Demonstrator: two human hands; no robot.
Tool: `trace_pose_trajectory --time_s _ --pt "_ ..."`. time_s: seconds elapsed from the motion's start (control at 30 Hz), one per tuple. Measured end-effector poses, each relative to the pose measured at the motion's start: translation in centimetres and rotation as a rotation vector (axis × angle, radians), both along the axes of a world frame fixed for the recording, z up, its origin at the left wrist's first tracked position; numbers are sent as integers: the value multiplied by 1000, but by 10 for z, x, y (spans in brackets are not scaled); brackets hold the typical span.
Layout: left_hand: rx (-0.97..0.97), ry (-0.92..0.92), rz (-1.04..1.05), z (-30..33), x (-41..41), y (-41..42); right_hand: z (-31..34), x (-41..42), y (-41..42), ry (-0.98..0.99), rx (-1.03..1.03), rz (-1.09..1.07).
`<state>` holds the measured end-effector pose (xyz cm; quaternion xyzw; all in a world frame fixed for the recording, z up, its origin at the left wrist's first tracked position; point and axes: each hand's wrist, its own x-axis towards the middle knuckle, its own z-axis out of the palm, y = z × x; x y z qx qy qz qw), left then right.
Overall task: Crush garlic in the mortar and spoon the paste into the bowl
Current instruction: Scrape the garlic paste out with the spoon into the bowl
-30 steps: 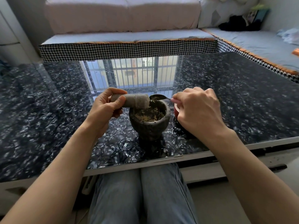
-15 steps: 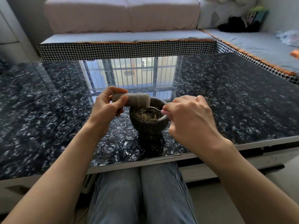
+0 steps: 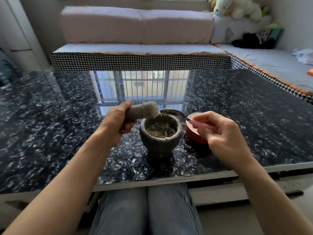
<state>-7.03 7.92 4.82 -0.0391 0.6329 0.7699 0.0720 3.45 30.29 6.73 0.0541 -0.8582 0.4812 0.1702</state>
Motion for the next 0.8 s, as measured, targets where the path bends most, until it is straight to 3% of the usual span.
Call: trace_pose_trajectory --time_s 0.2,0.37,0.5,0.67,0.8 --pt "14 -17 -16 1 -1 3 -5 -16 -12 37 -204 -6" --pt "11 -10 -7 1 -3 3 -14 -12 -14 88 -110 36" --pt "13 -14 3 1 -3 3 -26 -9 -8 165 178 -11" --pt "-7 -4 13 0 -3 5 -22 -17 -5 194 22 -39" --pt "-2 -8 17 1 -4 7 -22 -19 -6 249 87 -53"
